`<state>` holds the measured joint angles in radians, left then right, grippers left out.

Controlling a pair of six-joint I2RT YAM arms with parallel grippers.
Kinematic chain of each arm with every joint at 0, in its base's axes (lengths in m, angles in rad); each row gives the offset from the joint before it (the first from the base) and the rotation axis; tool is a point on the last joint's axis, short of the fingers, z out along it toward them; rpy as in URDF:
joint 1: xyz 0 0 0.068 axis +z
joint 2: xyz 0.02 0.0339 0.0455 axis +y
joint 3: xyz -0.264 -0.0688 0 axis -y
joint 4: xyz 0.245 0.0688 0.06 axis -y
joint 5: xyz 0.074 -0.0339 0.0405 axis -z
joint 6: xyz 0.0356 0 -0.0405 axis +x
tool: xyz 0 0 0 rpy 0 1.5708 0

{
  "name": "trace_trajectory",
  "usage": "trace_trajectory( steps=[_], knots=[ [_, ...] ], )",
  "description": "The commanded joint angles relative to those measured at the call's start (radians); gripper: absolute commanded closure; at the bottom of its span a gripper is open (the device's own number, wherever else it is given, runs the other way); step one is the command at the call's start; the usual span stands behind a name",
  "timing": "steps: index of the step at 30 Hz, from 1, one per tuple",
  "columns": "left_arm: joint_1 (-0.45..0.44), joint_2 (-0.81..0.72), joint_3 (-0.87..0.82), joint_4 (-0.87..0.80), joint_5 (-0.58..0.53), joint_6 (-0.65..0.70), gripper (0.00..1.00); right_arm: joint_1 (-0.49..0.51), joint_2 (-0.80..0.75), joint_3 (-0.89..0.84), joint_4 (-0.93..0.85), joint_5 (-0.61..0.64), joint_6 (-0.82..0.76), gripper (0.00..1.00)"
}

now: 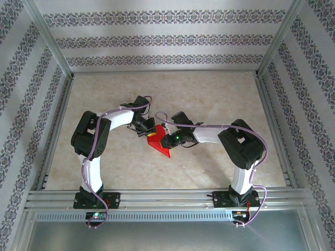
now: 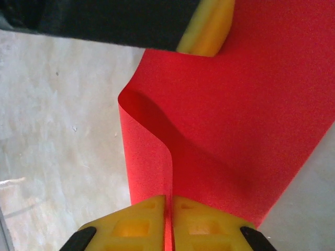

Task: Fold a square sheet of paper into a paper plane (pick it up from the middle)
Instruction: Third fold the triangle at the center of the table.

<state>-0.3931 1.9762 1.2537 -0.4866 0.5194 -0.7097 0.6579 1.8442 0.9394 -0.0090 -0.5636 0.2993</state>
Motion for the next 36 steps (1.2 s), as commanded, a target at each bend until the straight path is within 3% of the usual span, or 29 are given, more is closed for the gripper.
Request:
trace_trajectory(
  steps=[1, 36],
  knots=[
    [-0.014, 0.048, -0.002, -0.06, -0.015, 0.026, 0.95, -0.003, 0.016, 0.03, -0.031, 0.023, -0.031, 0.88],
    [-0.014, 0.032, 0.004, -0.065, -0.005, 0.03, 0.95, 0.001, 0.075, 0.055, -0.08, 0.059, -0.055, 0.9]
  ],
)
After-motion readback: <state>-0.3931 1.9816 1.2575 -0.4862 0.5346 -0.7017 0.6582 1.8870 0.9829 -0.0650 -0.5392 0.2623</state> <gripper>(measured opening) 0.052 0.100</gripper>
